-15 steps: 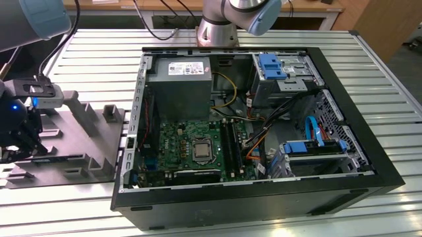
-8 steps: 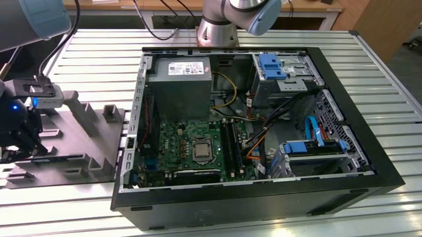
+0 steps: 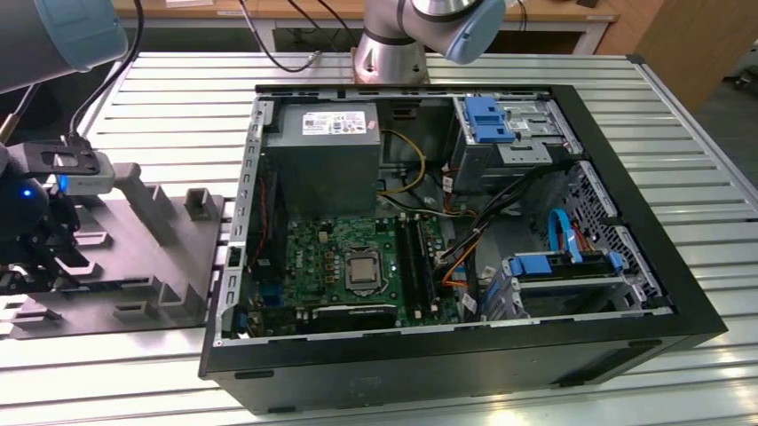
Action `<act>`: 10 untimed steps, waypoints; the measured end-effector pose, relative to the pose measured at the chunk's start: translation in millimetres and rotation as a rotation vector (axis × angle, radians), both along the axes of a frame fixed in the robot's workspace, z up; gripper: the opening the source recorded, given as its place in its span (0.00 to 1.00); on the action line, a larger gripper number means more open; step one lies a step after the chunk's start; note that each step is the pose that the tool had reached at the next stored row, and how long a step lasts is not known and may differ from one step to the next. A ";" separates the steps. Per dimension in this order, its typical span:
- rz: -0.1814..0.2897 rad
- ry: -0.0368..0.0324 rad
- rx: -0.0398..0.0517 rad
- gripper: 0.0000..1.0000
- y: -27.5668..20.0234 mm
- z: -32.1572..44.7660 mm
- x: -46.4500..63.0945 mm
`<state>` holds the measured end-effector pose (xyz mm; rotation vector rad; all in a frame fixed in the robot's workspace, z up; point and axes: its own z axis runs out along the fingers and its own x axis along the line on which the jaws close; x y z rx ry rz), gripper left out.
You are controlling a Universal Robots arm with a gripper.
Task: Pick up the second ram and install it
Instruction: 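Pick up the second ram and move it above second insertion slot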
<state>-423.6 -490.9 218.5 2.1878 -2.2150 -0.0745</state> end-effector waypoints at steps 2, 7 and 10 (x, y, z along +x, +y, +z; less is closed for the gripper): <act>0.014 -0.0003 0.0001 0.35 0.0 -1.0 0.1; 0.074 0.0001 -0.0007 0.35 0.0 -4.1 -0.1; 0.098 -0.0001 -0.0006 0.35 0.0 -8.7 -0.1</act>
